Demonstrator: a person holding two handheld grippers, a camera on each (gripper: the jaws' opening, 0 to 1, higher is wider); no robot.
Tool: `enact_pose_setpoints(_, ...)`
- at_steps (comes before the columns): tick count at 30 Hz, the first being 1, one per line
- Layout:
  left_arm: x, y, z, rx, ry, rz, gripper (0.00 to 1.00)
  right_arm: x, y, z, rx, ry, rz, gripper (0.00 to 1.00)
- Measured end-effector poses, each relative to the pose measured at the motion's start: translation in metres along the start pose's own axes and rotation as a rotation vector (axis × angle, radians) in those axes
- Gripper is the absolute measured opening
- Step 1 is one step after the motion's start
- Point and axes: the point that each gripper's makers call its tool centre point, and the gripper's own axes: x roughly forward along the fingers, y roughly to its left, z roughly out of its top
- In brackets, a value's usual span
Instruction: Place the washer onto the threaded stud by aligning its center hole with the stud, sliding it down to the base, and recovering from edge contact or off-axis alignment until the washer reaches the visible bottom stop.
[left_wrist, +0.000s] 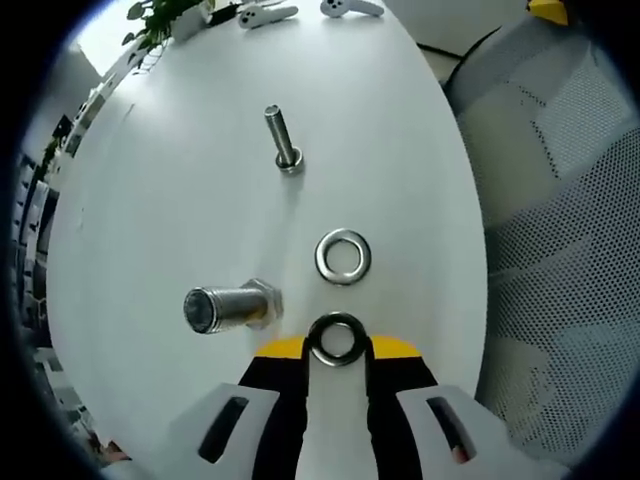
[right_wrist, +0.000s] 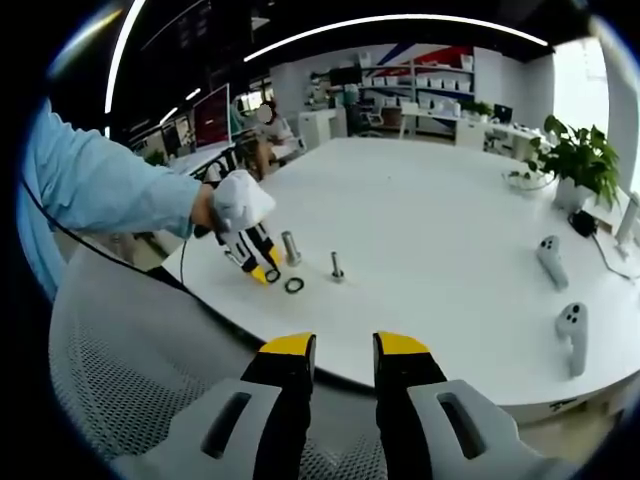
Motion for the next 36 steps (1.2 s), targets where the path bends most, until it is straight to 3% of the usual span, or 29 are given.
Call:
enact_pose_setpoints(18,-0.016,0.005,0.002,-0.037,-0.035,0.014,0.19,0.000,0.000,0.000,0.003,0.000,0.000,0.25)
enact_pose_setpoints(36,-0.055,0.023,0.010,-0.045,-0.096,0.071,0.19,0.001,-0.001,0.000,0.004,0.002,-0.001,0.25)
